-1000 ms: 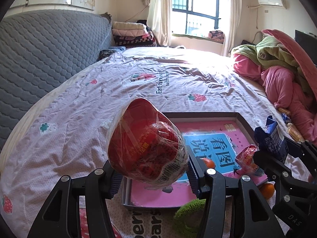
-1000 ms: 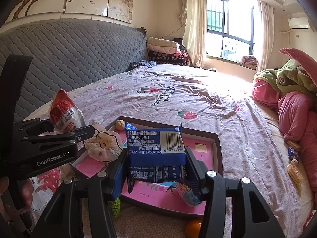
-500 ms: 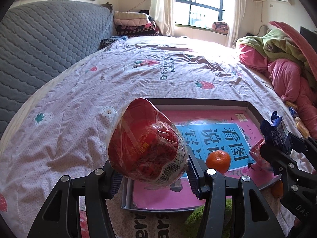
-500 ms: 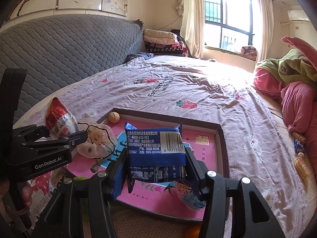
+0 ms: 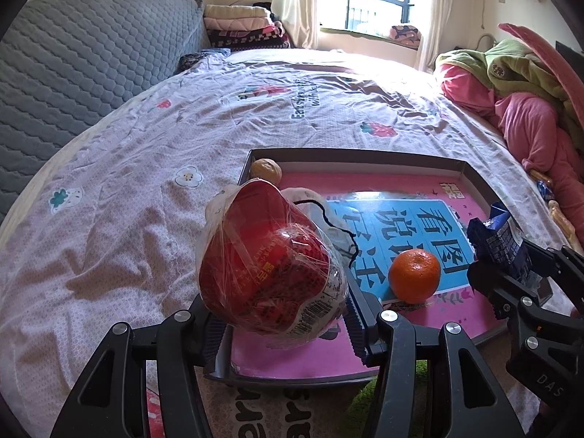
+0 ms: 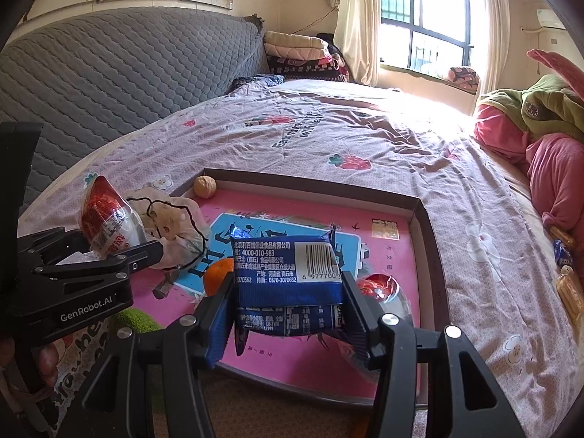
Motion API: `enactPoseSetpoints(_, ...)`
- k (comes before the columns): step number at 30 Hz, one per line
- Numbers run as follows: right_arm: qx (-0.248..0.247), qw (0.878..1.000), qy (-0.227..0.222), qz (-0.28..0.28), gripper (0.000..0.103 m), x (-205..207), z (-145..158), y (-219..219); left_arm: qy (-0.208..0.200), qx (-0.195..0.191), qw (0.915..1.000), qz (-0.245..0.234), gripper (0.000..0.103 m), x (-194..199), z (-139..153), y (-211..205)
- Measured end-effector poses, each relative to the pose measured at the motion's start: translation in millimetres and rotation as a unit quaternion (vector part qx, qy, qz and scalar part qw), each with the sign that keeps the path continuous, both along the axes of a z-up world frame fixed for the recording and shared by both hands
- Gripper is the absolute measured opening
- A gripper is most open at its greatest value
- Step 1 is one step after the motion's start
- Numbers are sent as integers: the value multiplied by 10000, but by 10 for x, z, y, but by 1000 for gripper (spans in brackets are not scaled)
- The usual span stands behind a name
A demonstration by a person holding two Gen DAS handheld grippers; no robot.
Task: Organize objects
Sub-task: 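Lower the red Kinder egg and blue snack packet into the tray with both tools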
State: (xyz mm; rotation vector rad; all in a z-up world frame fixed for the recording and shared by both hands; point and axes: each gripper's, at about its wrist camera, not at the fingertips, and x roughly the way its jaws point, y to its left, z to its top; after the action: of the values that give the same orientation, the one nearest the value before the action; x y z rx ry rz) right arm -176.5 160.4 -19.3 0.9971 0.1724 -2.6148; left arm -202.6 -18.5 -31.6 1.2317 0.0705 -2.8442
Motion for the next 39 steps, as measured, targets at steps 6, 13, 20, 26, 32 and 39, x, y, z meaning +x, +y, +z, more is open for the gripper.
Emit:
enactPoseSetpoints(6,15,9999,-125,51,54,-18,-102,-28,-72,13,10000,-35,57,-14,-71,9)
enactPoseSetpoints(13,163,9997,-193,-13,54,-40,-167,-56,-110,-9,9999,-101,57,-27,-118,33)
enactPoseSetpoints(20,198,9990,-391,-107,54,-99,-263,-29,-166,-33,9996,-211,57,-24,-148,77)
enactPoseSetpoints(26,190,9987,-459,-106,54,-103,-294,-33,-213,-55,9992,-328,57,4,-181,153)
enactPoseSetpoints(32,219,9985,-476,-150,54,-104,-300,-43,-267,-48,9988,-400,57,8,-207,198)
enactPoseSetpoints(39,237,9985,-464,-178,54,-105,-296,-36,-274,-137,9988,-389,57,1,-208,219)
